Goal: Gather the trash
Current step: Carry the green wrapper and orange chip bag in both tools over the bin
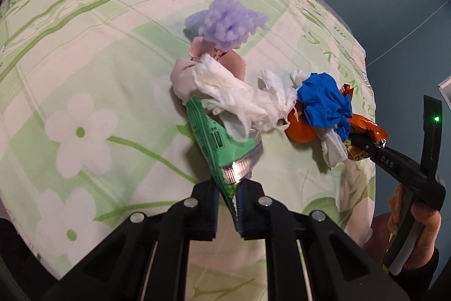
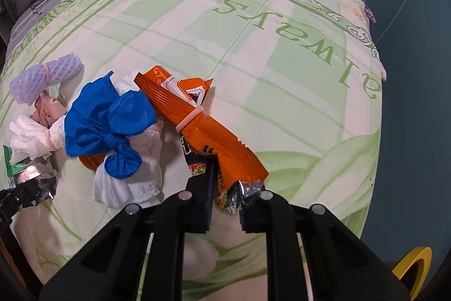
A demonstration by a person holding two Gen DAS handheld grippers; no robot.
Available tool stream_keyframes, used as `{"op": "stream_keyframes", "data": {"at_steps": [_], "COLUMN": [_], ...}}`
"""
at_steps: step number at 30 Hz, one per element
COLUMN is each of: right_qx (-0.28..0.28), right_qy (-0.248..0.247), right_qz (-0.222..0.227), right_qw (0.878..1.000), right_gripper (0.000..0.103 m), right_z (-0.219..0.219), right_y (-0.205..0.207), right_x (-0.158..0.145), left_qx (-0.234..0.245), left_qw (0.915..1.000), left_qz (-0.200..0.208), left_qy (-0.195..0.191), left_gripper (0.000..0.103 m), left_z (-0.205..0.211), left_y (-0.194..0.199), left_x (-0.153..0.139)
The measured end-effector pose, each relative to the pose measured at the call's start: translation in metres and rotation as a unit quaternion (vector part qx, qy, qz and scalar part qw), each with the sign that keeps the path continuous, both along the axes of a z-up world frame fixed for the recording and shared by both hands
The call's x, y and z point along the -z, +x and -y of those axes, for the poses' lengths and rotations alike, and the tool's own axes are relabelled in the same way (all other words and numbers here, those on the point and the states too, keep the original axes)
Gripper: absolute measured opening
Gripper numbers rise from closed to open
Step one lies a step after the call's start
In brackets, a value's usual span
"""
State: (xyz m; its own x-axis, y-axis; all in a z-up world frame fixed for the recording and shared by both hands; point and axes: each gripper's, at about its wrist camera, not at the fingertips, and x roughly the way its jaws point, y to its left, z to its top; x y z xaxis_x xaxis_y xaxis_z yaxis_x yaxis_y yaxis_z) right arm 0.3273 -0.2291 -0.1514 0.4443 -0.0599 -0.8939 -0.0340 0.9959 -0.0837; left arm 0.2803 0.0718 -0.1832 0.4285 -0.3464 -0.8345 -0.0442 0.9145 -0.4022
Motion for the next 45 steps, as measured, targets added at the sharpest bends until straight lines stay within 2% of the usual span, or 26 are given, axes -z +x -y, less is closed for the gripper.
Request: {"op": "stream_keyframes", "data": {"at_steps": [12,24,30,34,45], "right_qx": [0.033,0.038,0.053,0.07,0.137], "right_qy": [0.044,0.06,0.052,0.043,0.024], "right_qz": [0.017,0.065,0.089,0.092,0.11], "right_qw": [0.998,0.995,0.993,0.992,0.984], "right_gripper": [0.013,0.013,0.013,0.013,0.013], "right_z": [0.034,0.065,0.094,0.116,0.184], "right_y": [-0.05,-0.112,-0.148,-0.168,-0.216], "right_x": [-0.036,-0.085,-0.113,-0.124,-0.151], "left_qx": [0.023,0.052,0.097,0.144,0.25], "left_qw": [0.9992,0.995,0.9883,0.9806,0.9583], "left_qz": [0.031,0.082,0.115,0.13,0.135], "left_qy": [0.009,0.024,0.024,0.03,0.026], "left_gripper": [0.009,0.009,0.009,0.009,0.009], "left_z": [-0.014,-0.007,0.026,0.062,0.164], "left_y": [-0.044,-0.085,-0.1,-0.107,-0.111], "left_x": [-0.034,-0.077,-0.105,-0.12,-0.133]}}
